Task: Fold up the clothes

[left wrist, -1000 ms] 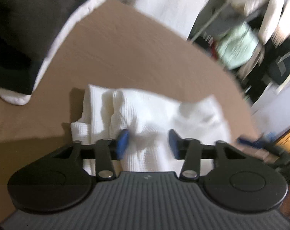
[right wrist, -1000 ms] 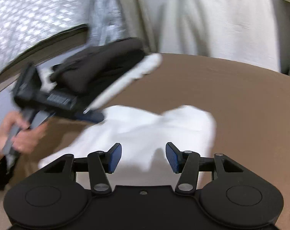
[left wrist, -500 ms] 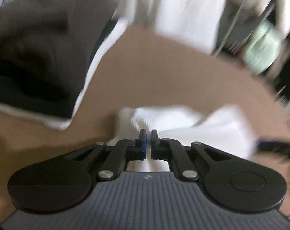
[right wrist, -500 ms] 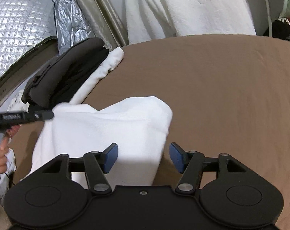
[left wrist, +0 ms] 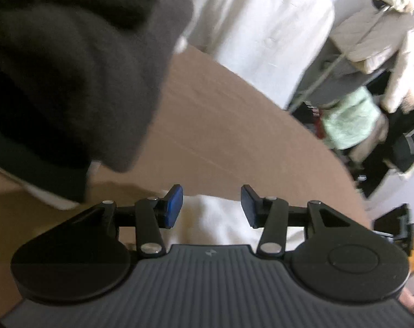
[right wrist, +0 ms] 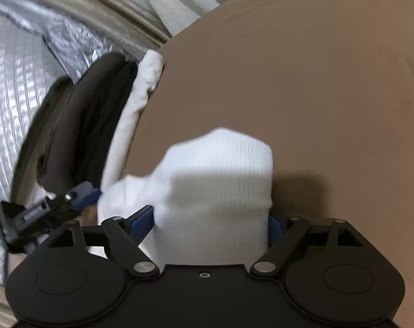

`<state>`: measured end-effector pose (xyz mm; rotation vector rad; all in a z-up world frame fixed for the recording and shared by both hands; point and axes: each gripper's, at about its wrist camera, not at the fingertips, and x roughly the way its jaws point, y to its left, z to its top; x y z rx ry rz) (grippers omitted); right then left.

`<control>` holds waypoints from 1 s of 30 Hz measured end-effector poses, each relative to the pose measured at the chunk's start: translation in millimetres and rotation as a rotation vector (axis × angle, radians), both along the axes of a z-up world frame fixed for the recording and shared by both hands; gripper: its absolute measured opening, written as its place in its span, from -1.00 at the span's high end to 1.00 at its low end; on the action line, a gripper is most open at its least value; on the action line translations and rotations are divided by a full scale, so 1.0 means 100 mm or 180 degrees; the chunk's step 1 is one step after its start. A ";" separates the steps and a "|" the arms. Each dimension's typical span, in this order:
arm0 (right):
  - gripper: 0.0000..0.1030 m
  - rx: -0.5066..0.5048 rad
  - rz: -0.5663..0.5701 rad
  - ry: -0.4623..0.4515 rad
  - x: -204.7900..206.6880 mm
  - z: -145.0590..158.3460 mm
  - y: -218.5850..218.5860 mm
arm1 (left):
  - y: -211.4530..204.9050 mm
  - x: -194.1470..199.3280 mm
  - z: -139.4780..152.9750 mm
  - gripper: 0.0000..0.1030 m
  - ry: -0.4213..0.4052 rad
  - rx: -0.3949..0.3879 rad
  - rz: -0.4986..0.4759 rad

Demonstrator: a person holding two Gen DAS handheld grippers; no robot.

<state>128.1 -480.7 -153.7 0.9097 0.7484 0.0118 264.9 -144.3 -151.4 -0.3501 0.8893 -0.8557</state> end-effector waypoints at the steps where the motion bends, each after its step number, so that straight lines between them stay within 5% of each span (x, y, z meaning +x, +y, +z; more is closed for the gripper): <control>1: -0.68 0.0068 -0.0024 -0.0023 -0.01 -0.01 -0.01 | -0.08 0.02 -0.06 -0.05 0.0040 0.0058 -0.0082; 5: -0.68 0.0354 -0.0123 -0.0152 -0.09 -0.07 -0.09 | -0.48 -0.02 -0.27 -0.03 -0.0078 0.0708 -0.0272; 8: -0.68 0.0473 -0.0171 -0.0157 -0.08 -0.12 -0.15 | -0.75 -0.16 -0.25 0.50 -0.0519 0.1150 -0.0315; 9: -0.60 0.0450 -0.0111 -0.0158 -0.04 -0.14 -0.15 | -0.84 -0.24 -0.21 0.84 -0.0666 0.1320 -0.0360; 10: -0.42 0.0312 -0.0036 -0.0151 0.01 -0.13 -0.11 | -0.91 -0.34 -0.14 0.85 -0.0830 0.1462 -0.0348; 11: 0.18 0.0152 0.0041 -0.0141 0.05 -0.12 -0.07 | -0.96 -0.44 -0.08 0.86 -0.1002 0.1592 -0.0324; 12: 0.40 -0.0041 0.0144 -0.0117 0.07 -0.08 -0.03 | -0.98 -0.54 0.00 0.86 -0.1217 0.1672 -0.0249; 19: 0.54 -0.0970 0.0244 -0.0911 -0.08 0.82 0.32 | -0.94 -0.84 0.65 0.82 -0.2057 0.1475 0.0586; 22: 0.51 -0.1340 0.0157 -0.0764 0.19 0.98 0.28 | -1.12 -0.60 0.44 0.32 -0.1903 0.1782 0.0734; 24: 0.10 -0.1887 0.0051 -0.0354 0.44 0.85 0.24 | -0.92 -0.55 0.31 0.37 -0.1539 0.1805 0.0659; 25: 0.04 -0.2206 0.0016 -0.0056 0.57 0.73 0.22 | -0.82 -0.53 0.25 0.37 -0.1357 0.1814 0.0621; 27: 0.05 -0.2069 -0.0018 -0.0060 0.46 0.71 0.22 | -0.62 -0.50 0.15 0.31 -0.1028 0.1812 0.0536; 30: -0.04 -0.1759 -0.0063 -0.0146 0.24 0.69 0.22 | -0.48 -0.70 0.38 -0.06 -0.1049 0.1536 0.0293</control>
